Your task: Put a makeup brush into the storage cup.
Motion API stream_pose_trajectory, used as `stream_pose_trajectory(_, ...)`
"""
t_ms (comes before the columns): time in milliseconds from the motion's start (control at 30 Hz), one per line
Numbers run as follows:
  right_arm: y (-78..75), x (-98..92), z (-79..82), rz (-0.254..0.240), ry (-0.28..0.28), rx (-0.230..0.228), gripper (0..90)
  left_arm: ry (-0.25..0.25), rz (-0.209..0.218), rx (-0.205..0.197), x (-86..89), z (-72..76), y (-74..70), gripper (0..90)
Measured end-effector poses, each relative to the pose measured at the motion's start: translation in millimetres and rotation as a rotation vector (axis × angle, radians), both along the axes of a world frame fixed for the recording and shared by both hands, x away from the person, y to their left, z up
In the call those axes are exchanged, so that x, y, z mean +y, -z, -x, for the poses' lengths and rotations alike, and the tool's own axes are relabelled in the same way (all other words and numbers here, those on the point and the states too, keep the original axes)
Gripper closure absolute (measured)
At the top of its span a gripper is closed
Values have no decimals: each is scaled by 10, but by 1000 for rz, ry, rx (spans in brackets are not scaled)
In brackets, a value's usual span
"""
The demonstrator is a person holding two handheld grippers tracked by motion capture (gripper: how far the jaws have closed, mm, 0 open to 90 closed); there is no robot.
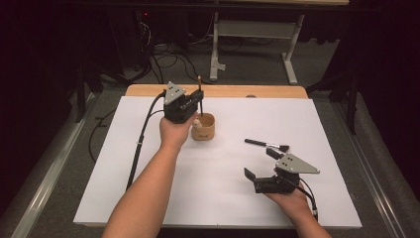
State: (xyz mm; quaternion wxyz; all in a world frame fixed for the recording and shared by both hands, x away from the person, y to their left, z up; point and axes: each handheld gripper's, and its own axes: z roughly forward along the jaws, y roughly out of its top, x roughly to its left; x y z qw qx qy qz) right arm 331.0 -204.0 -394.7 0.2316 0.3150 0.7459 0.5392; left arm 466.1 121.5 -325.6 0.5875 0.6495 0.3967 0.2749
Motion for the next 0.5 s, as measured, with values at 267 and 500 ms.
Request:
stream_pose_trajectory(267, -3, -11, 6, 0, 1, 4, 11, -20, 1, 18, 42, -26, 88, 827)
stream_pose_trajectory(500, 2, -1, 5, 3, -3, 2, 11, -30, 6, 41, 89, -45, 183, 827)
